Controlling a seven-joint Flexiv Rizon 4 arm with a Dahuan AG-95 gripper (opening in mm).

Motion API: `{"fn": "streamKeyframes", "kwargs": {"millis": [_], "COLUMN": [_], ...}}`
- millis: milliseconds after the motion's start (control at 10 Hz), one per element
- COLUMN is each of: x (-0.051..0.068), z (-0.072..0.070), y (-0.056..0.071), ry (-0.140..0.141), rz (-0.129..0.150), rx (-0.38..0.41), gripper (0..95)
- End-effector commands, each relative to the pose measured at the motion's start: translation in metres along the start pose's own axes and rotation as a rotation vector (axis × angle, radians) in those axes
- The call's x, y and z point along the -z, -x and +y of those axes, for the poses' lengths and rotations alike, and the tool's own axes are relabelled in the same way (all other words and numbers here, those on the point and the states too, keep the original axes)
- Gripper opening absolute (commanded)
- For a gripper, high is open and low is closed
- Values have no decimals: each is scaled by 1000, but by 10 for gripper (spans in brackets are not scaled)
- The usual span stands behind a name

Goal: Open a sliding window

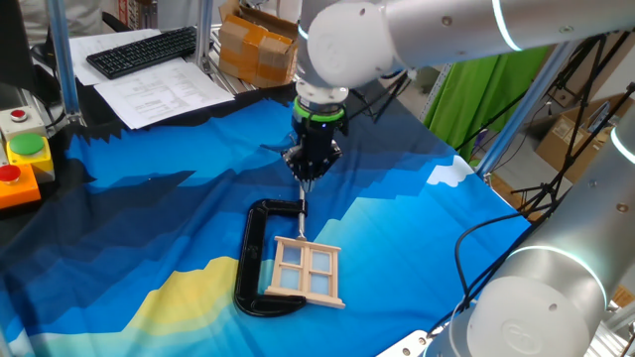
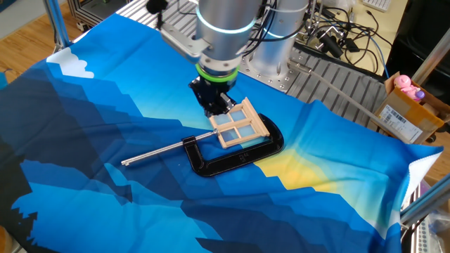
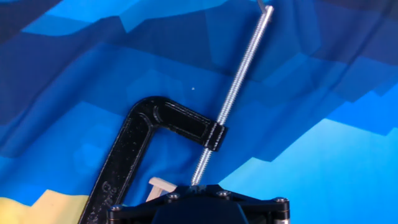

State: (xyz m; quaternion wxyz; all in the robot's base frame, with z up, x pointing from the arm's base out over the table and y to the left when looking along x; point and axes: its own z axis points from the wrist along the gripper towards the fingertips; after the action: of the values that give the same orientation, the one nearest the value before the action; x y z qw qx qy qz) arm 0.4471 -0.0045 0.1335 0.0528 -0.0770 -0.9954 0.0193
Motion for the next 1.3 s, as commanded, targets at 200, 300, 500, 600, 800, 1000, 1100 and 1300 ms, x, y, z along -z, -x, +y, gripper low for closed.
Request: {"fn": "streamKeyframes", "kwargs": {"millis": [200, 300, 500, 600, 800, 1000, 1100, 1300], "x": [4, 4, 4, 4, 4, 4, 4, 4], "z": [1, 1, 1, 1, 1, 1, 1, 1], "y": [4, 4, 4, 4, 4, 4, 4, 4], "ry": [58, 43, 26, 21, 32, 40, 38, 41], "rz": [56, 89, 158, 171, 178, 193, 200, 210], "rx": [-44, -53, -59, -60, -115, -129, -160, -239], "gripper": [0, 0, 0, 0, 0, 0, 0, 0]}}
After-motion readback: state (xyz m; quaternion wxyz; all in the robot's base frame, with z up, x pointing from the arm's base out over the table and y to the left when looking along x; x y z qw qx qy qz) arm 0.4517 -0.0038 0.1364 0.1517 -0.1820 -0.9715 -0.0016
